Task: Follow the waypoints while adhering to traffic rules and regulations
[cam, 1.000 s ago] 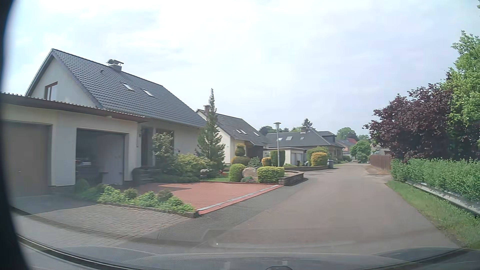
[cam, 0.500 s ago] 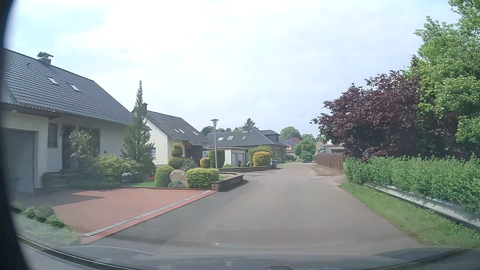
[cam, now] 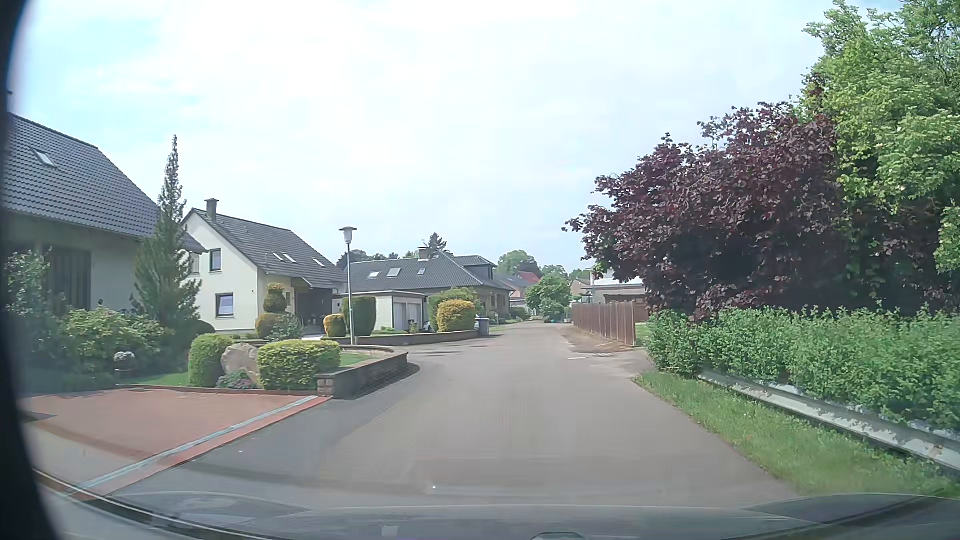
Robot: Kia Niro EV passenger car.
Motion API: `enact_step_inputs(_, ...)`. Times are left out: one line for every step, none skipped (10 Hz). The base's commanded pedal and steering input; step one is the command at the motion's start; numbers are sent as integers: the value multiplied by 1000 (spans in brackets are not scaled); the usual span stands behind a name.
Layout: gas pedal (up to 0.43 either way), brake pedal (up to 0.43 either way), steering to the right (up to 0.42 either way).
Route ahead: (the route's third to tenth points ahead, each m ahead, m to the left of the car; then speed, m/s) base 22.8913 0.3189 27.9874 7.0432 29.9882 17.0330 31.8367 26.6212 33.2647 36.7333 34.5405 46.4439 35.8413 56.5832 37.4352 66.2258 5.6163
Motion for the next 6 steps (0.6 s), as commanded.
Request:
enact_step_inputs(220,0,84)
enact_step_inputs(220,0,65)
enact_step_inputs(209,0,52)
enact_step_inputs(177,0,39)
enact_step_inputs(157,0,32)
enact_step_inputs(150,0,32)
